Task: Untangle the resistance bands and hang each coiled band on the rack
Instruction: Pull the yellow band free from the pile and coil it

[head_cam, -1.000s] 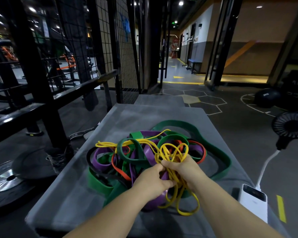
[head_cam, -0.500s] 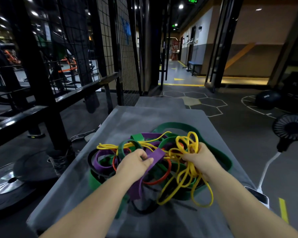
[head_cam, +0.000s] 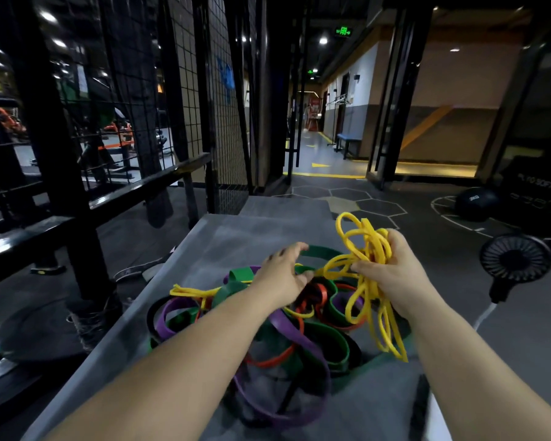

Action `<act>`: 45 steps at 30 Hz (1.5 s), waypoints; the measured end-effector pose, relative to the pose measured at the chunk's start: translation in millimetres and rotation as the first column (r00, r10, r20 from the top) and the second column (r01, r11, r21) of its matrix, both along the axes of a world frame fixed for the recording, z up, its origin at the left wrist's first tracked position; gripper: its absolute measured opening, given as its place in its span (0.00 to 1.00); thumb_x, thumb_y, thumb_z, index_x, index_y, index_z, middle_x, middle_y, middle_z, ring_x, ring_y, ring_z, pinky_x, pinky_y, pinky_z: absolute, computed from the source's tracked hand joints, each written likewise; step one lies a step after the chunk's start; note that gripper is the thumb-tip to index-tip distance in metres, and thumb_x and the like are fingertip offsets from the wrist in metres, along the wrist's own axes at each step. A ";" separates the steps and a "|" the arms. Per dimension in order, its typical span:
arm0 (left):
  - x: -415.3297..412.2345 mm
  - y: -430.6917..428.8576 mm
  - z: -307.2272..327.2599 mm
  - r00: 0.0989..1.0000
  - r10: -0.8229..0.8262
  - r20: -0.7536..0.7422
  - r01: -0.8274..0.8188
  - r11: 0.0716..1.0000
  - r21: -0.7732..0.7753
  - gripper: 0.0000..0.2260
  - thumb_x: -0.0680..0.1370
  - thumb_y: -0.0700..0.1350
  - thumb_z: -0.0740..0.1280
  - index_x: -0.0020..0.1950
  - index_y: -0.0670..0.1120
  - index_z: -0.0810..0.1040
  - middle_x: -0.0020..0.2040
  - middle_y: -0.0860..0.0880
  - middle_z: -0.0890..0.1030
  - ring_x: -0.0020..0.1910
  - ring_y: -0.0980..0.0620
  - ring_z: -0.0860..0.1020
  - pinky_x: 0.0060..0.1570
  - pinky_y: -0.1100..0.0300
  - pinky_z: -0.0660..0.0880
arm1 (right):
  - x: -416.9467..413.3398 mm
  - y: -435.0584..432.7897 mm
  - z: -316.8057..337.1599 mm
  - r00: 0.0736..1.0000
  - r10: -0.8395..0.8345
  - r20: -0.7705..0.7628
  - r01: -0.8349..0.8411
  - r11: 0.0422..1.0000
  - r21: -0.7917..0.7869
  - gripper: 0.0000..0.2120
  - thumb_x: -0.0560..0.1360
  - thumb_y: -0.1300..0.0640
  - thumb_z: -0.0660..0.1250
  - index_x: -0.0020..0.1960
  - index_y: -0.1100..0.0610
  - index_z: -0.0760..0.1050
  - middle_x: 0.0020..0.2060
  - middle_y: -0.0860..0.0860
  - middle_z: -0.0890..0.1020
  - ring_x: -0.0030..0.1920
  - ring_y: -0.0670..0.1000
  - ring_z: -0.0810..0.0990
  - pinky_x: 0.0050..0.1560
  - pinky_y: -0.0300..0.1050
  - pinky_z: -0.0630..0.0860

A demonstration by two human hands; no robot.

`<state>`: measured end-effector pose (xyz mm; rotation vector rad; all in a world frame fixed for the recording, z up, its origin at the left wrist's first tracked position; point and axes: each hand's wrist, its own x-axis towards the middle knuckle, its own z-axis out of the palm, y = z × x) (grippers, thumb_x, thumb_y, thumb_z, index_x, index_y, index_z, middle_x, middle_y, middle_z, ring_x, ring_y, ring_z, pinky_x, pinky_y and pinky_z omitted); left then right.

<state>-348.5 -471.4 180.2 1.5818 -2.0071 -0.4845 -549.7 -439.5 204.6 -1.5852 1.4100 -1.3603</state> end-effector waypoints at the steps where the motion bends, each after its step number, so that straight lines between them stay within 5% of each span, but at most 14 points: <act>1: -4.9 -4.2 6.7 0.998 -0.056 -0.019 0.057 0.998 0.031 0.21 0.81 0.49 0.63 0.73 0.53 0.64 0.70 0.47 0.71 0.67 0.46 0.69 0.64 0.58 0.67 | 0.3 0.9 4.8 1.000 0.008 0.005 -0.008 1.000 -0.011 0.19 0.69 0.66 0.75 0.51 0.55 0.68 0.38 0.55 0.75 0.38 0.66 0.79 0.39 0.69 0.79; 4: -12.4 -9.5 21.6 0.983 -0.181 -0.041 0.185 0.970 0.156 0.12 0.83 0.48 0.59 0.65 0.47 0.73 0.60 0.45 0.78 0.55 0.49 0.75 0.53 0.62 0.69 | 1.2 2.2 16.7 1.000 0.022 0.003 -0.022 0.999 -0.044 0.19 0.70 0.66 0.75 0.52 0.58 0.68 0.39 0.56 0.76 0.41 0.66 0.81 0.42 0.67 0.80; 7: -5.9 -9.5 31.4 0.959 -0.266 -0.096 0.281 0.936 0.212 0.10 0.82 0.53 0.59 0.51 0.49 0.76 0.44 0.48 0.79 0.47 0.50 0.76 0.55 0.54 0.72 | -3.0 -0.2 20.1 0.999 0.031 0.017 -0.031 0.999 -0.037 0.18 0.70 0.64 0.76 0.53 0.58 0.69 0.38 0.55 0.76 0.38 0.58 0.79 0.42 0.63 0.80; 10: 4.9 -11.6 39.5 0.958 -0.213 -0.194 0.243 0.960 0.143 0.10 0.81 0.54 0.61 0.43 0.52 0.73 0.37 0.52 0.74 0.38 0.54 0.73 0.40 0.59 0.70 | -10.6 -3.0 14.7 0.999 0.041 0.033 -0.041 0.999 0.017 0.18 0.71 0.61 0.76 0.53 0.55 0.70 0.43 0.60 0.82 0.43 0.59 0.84 0.42 0.59 0.81; 13: 16.6 -17.8 46.6 0.967 -0.139 -0.211 0.150 0.988 0.037 0.12 0.80 0.54 0.63 0.39 0.51 0.72 0.32 0.54 0.69 0.34 0.54 0.70 0.41 0.56 0.71 | -12.6 -5.6 1.7 0.999 0.038 -0.008 -0.037 0.996 0.077 0.17 0.71 0.61 0.76 0.52 0.54 0.70 0.46 0.63 0.83 0.47 0.62 0.84 0.44 0.60 0.82; 16: 30.1 -23.6 52.8 0.942 -0.053 -0.333 0.061 0.998 0.013 0.11 0.81 0.52 0.62 0.40 0.50 0.72 0.32 0.52 0.67 0.34 0.52 0.70 0.43 0.55 0.72 | -10.4 -7.8 -12.0 0.999 0.010 -0.039 -0.005 0.993 0.115 0.17 0.70 0.63 0.76 0.51 0.54 0.70 0.42 0.61 0.84 0.44 0.62 0.84 0.46 0.66 0.80; 24: 59.4 -41.1 56.1 0.768 0.196 -0.610 -0.213 0.976 0.045 0.13 0.82 0.54 0.60 0.43 0.46 0.72 0.32 0.50 0.65 0.32 0.50 0.65 0.43 0.53 0.67 | -3.0 -10.4 -30.3 0.999 -0.009 -0.045 0.019 0.977 0.211 0.14 0.68 0.67 0.71 0.50 0.56 0.72 0.35 0.57 0.78 0.33 0.56 0.79 0.38 0.62 0.80; 30: 74.6 -48.7 38.2 0.737 0.390 -0.552 -0.411 0.907 0.092 0.15 0.81 0.55 0.60 0.40 0.47 0.71 0.35 0.48 0.70 0.43 0.45 0.71 0.47 0.51 0.70 | -4.1 -14.2 -38.5 0.989 -0.144 0.023 0.135 0.962 0.239 0.12 0.67 0.63 0.71 0.47 0.55 0.72 0.34 0.57 0.78 0.34 0.58 0.78 0.41 0.64 0.79; 35: 68.7 -45.9 34.6 0.759 0.451 -0.470 -0.455 0.883 0.112 0.14 0.82 0.53 0.60 0.51 0.43 0.75 0.45 0.46 0.76 0.53 0.43 0.74 0.55 0.52 0.70 | -8.0 -12.3 -43.9 0.972 -0.232 0.039 0.211 0.932 0.294 0.10 0.70 0.65 0.70 0.48 0.60 0.72 0.34 0.57 0.76 0.33 0.56 0.75 0.37 0.53 0.73; 40: 67.2 -49.3 33.6 0.710 0.540 -0.452 -0.547 0.827 0.130 0.18 0.82 0.54 0.58 0.60 0.41 0.75 0.55 0.40 0.78 0.54 0.40 0.75 0.55 0.51 0.72 | -12.8 -6.0 -47.4 0.957 -0.291 0.017 0.270 0.909 0.318 0.08 0.71 0.63 0.69 0.48 0.61 0.72 0.35 0.57 0.76 0.34 0.56 0.73 0.35 0.47 0.69; 45: 72.1 -47.5 33.3 0.755 0.531 -0.384 -0.517 0.843 0.150 0.16 0.83 0.54 0.57 0.56 0.42 0.74 0.44 0.45 0.75 0.44 0.44 0.73 0.44 0.56 0.66 | -21.9 -2.0 -48.0 0.946 -0.312 0.085 0.270 0.908 0.321 0.08 0.71 0.65 0.68 0.47 0.60 0.72 0.34 0.57 0.75 0.34 0.57 0.75 0.36 0.50 0.71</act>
